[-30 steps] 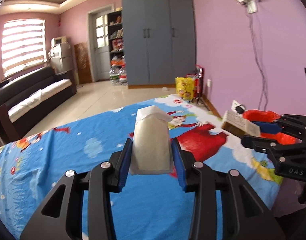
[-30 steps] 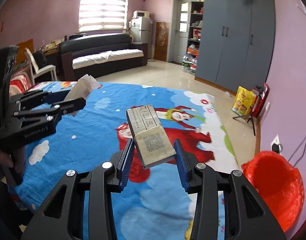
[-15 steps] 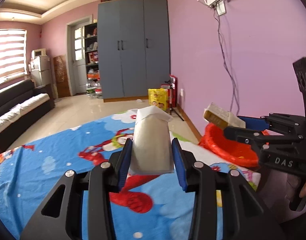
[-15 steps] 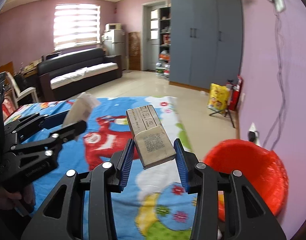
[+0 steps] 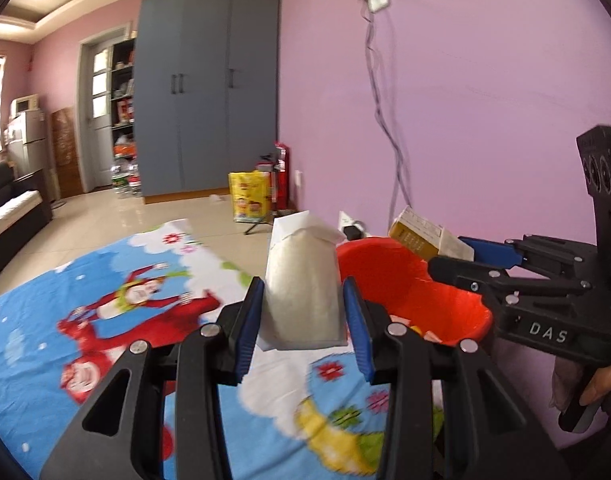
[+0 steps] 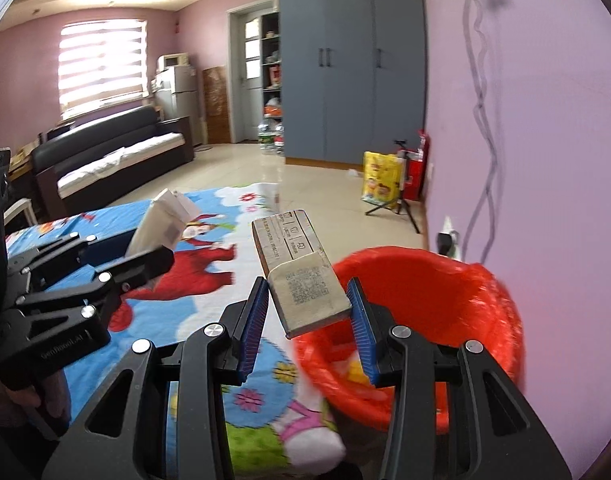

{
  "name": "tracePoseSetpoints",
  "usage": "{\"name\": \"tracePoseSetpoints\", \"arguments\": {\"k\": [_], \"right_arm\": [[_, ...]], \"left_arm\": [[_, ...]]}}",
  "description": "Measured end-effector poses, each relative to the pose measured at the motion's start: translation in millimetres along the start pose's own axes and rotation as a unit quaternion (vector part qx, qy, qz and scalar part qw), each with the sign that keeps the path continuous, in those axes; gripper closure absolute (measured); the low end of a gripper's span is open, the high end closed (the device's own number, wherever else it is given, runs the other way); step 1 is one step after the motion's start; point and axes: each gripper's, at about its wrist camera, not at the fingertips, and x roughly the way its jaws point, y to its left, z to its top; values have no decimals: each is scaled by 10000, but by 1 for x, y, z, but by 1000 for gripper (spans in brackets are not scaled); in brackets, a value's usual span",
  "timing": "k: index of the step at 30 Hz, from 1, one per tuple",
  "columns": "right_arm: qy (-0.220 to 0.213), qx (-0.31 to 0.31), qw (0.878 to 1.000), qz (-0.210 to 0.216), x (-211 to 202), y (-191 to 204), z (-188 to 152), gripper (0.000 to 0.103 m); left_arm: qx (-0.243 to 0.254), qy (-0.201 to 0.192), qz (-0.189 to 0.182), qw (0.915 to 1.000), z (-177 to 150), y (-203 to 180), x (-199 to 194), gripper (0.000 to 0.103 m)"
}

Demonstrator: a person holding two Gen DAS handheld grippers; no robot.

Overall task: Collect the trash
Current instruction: 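Carry the tissue packet and paper box over the red bin, then open both tools to drop the packet and box into the red bin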

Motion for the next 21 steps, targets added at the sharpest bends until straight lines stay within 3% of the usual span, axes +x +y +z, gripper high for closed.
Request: {"name": "tracePoseSetpoints", "arguments": {"k": [7,21], "right_arm": [[108,85,9981,-595,5,-31,-13,63],[48,532,9921,-1138,5,-75,-19,63]], "left_arm": [[112,60,-377,9992,1,-27,39,64],[154,306,-849,9958,8,-49,96,64]]}}
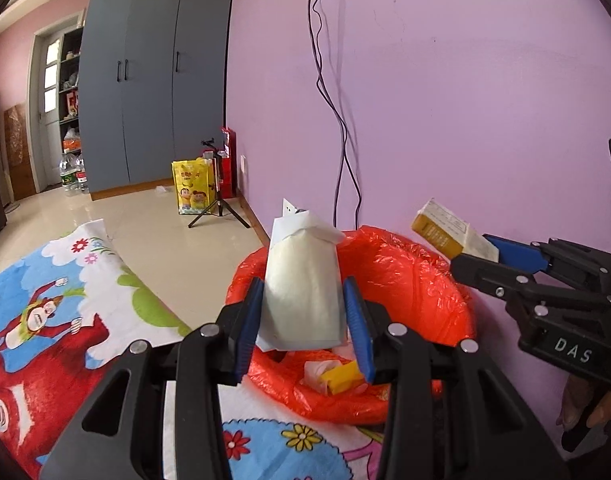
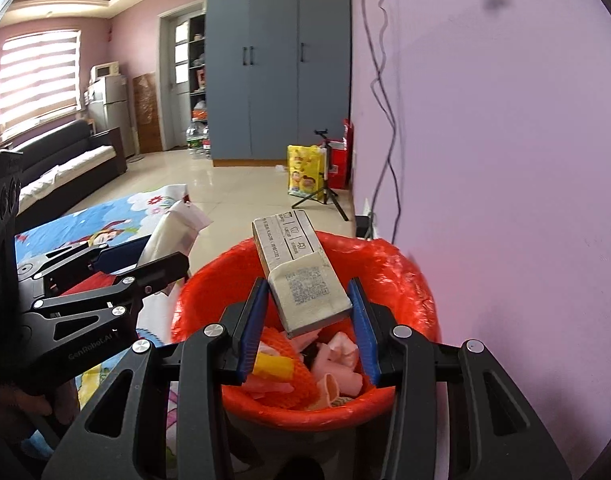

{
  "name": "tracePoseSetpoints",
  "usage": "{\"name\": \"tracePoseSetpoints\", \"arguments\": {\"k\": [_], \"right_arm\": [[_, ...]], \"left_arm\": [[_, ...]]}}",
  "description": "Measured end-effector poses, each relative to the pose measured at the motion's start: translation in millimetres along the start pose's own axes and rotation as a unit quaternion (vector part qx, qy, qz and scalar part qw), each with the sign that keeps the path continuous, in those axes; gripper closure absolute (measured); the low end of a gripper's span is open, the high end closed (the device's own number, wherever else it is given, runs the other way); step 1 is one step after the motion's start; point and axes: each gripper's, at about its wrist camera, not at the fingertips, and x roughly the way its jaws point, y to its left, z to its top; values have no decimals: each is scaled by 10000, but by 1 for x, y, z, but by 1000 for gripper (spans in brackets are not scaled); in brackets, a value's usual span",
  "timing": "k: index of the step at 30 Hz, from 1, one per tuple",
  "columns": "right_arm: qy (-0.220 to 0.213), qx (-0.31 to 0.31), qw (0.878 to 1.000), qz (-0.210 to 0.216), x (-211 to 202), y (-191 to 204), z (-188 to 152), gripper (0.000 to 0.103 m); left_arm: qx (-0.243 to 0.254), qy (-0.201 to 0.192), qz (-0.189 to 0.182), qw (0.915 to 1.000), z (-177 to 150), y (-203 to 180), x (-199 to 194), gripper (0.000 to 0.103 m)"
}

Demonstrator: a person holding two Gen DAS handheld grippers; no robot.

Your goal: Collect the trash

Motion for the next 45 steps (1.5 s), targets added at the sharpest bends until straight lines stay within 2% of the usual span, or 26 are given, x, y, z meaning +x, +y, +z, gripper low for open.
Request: {"name": "tracePoseSetpoints", "arguments": {"k": [15,16,17,18,19,23,30,35,39,45], "right_arm": [[62,294,9995,-54,25,-14,-1,63],[35,313,9995,-31,28,-15,0,62],[33,325,9995,7,29,-17,-1,54],[41,339,9994,22,31,-19,0,39],[24,364,9993,-25,31,-20,-1,36],[-98,437,9989,-98,22,-25,0,35],[-232,331,9991,-128,8,-20,3,35],[-292,200,9991,-231,-6,-11,4,26],[-281,137,9993,-183,-13,-7,3,22],[-369,-96,9991,-186,-39,3,-8,19]], "left_arm": [[-157,215,-152,9995,1,8,25,62],[-184,206,-172,9995,1,10,26,58],[-218,190,-160,9995,2,13,26,54],[-244,168,-134,9995,2,14,26,44],[-291,116,-85,9995,2,17,24,39],[-331,66,34,9994,3,24,19,32],[-378,-42,335,9987,7,29,0,5],[-404,-245,361,9982,10,33,-21,5],[-516,-330,274,9977,11,36,-40,5],[-538,-536,416,9962,9,34,-73,5]]}}
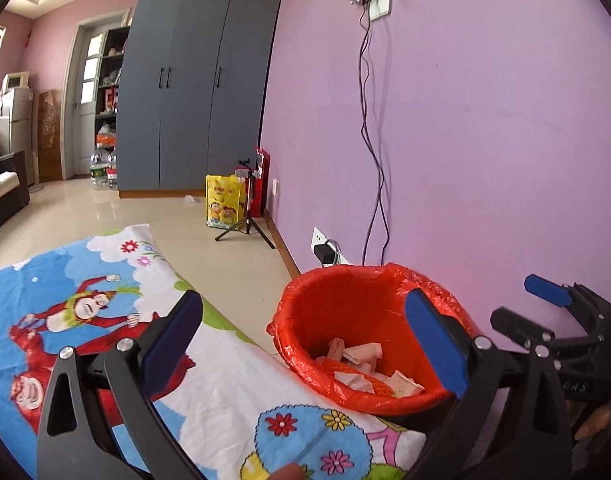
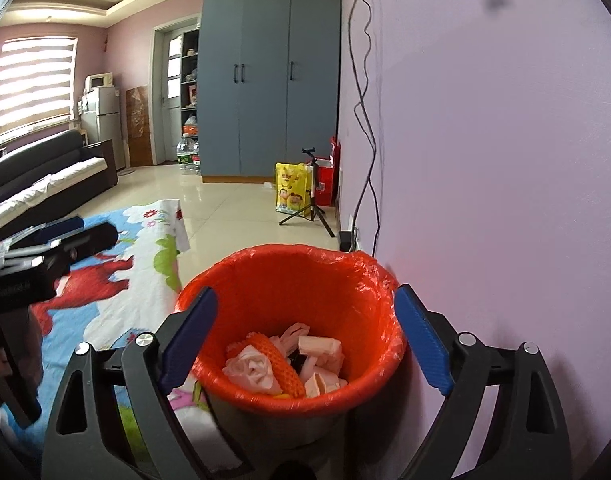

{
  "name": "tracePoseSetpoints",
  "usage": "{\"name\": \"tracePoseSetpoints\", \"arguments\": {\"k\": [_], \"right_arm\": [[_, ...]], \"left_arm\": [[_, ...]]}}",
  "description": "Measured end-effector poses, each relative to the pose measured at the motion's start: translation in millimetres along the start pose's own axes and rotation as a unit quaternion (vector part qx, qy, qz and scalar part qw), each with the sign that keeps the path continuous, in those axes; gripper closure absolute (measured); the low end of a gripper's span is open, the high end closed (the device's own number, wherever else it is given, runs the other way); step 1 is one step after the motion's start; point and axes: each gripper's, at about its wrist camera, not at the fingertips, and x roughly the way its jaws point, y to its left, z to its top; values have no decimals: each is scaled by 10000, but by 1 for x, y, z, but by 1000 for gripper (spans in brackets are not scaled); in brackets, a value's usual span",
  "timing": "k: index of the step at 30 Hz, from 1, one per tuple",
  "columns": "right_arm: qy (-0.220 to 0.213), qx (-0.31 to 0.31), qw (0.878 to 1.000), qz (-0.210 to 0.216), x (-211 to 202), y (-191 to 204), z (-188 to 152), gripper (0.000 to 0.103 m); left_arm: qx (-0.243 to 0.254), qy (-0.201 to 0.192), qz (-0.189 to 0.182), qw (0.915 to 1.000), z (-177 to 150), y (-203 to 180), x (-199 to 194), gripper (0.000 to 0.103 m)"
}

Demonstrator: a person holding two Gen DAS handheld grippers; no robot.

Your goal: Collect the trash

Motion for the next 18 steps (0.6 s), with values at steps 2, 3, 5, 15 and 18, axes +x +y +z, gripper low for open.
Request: {"name": "tracePoseSetpoints", "arguments": {"k": [2,3,5,15,18], "right_arm": [[-7,-72,10000,28,-8,5,-5,19],[-13,-114,9999,25,-11,7,-8,19],[-12,-176,9998,33,-16,11,-12,19],[-33,-105,9999,93,-41,19,-23,19],[-72,-9,9999,100,-52,18,-27,19]], "left_arm": [[141,-43,148,9998,-1,-5,-12,5],[256,-57,277,9993,-2,-9,-19,5],[385,-39,387,9985,-6,-13,-29,5],[430,58,585,9973,-33,-20,-74,5],[434,130,649,9969,-39,-21,-78,5]]}}
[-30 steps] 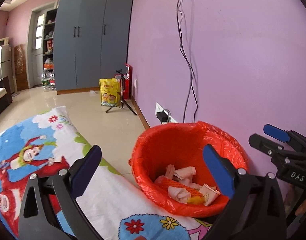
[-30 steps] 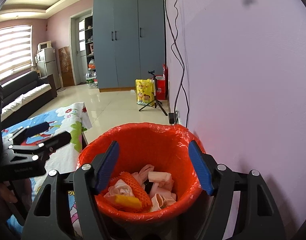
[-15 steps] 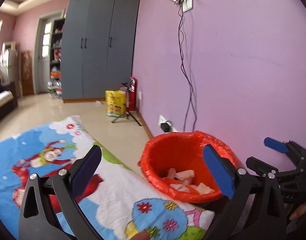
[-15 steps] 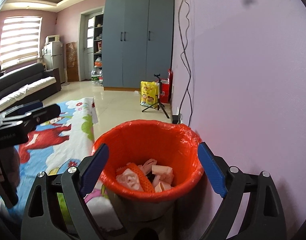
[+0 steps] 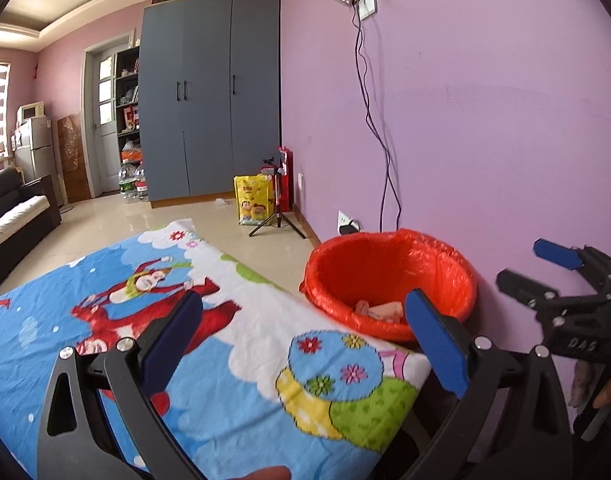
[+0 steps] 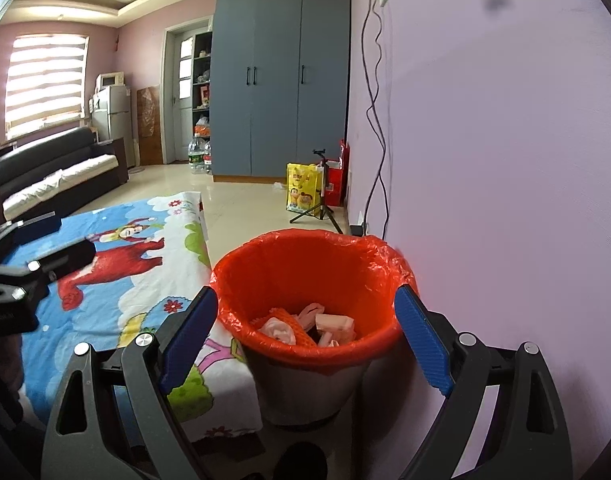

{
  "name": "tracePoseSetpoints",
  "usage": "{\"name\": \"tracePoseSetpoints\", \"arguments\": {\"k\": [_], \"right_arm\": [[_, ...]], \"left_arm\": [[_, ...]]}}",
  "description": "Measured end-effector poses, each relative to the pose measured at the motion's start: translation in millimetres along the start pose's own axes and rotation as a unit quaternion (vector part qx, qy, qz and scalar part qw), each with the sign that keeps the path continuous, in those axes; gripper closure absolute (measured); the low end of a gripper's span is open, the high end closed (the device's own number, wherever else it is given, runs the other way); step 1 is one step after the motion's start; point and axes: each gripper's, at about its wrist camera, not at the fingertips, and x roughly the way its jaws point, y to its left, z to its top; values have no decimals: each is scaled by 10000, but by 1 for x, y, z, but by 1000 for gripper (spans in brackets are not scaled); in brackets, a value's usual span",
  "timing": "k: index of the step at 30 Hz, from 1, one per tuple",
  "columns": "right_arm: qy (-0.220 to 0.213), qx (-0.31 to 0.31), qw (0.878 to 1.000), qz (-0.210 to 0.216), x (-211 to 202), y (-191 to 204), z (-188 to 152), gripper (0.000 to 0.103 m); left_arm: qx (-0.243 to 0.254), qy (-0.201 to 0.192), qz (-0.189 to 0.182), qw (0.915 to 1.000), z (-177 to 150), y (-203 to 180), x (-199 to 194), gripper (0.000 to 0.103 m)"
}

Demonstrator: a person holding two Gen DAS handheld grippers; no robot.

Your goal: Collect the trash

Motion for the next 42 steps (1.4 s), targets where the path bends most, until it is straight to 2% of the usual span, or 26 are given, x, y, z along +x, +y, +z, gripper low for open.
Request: {"name": "tracePoseSetpoints", "arguments": {"k": [5,14,42], "right_arm": [[-102,-132,9998,-95,-15,7,-7,19],[-196,-207,9996,-79,-26,14,-12,19],[-232,-84,9996,-157,-32,8,-14,19]], "left_arm": [[-31,-18,164,9999,-7,-3,-8,5],[29,-52,163,9998,-12,-11,-11,5],[131,-118,-123,9998,-8,-18,-11,5]]}}
